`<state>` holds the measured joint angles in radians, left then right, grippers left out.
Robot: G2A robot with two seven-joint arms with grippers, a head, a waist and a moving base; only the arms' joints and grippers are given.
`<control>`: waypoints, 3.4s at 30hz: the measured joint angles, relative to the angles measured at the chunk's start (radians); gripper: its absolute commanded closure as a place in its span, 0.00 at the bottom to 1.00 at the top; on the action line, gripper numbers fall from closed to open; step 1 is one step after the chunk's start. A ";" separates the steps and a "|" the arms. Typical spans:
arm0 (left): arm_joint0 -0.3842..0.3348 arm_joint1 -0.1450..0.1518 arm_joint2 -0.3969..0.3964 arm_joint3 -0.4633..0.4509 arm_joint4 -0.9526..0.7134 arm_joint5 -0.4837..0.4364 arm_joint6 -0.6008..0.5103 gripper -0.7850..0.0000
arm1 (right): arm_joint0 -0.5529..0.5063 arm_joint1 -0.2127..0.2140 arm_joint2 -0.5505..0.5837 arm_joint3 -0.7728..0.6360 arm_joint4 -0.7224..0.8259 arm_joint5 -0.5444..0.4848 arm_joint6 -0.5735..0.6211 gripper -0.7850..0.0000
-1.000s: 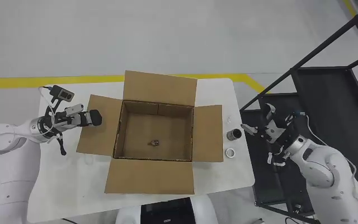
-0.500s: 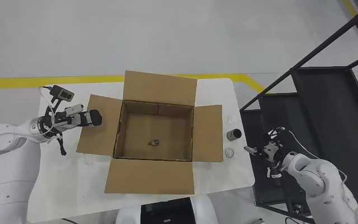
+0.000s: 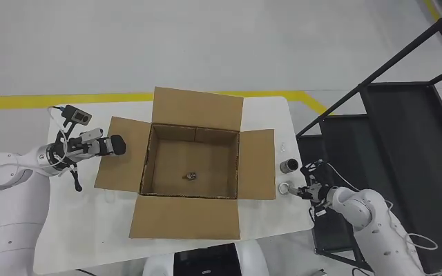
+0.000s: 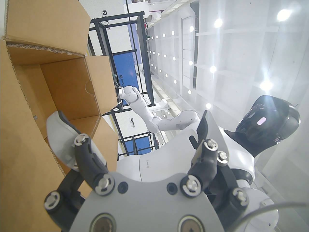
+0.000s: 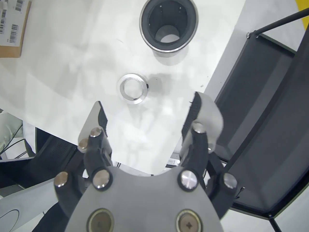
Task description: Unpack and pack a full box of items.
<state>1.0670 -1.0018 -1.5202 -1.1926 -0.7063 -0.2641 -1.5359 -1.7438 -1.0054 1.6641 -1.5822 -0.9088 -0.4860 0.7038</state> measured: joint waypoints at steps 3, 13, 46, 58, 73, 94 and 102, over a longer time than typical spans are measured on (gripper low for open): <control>0.000 0.000 0.000 0.000 0.000 0.000 0.000 0.00 | 0.023 -0.003 -0.026 0.025 0.018 0.018 0.001 0.56; 0.000 0.000 0.000 0.000 0.000 0.000 0.000 0.00 | 0.068 -0.008 -0.094 0.090 0.019 0.041 0.000 0.60; 0.000 0.000 0.000 0.000 0.000 0.000 0.000 0.00 | 0.127 -0.015 -0.182 0.150 -0.033 0.139 -0.047 1.00; 0.000 0.000 0.000 0.000 0.000 0.000 0.000 0.00 | 0.009 0.015 0.013 -0.008 0.051 0.065 -0.020 1.00; 0.000 0.000 0.000 0.000 0.000 0.000 0.000 0.00 | -0.209 0.026 0.355 -0.432 0.338 -0.049 -0.127 1.00; 0.000 0.000 0.000 0.000 0.000 0.000 0.000 0.00 | 0.344 -0.010 -0.460 -0.514 -0.077 0.151 0.084 1.00; 0.000 0.000 0.000 0.000 0.000 0.000 0.000 0.00 | 0.585 -0.075 -0.777 -0.360 -0.301 0.288 0.149 1.00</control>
<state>1.0670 -1.0018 -1.5202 -1.1926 -0.7063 -0.2641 -1.5359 -1.1585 -1.0803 0.8874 -1.9425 -1.2097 -0.1978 0.8530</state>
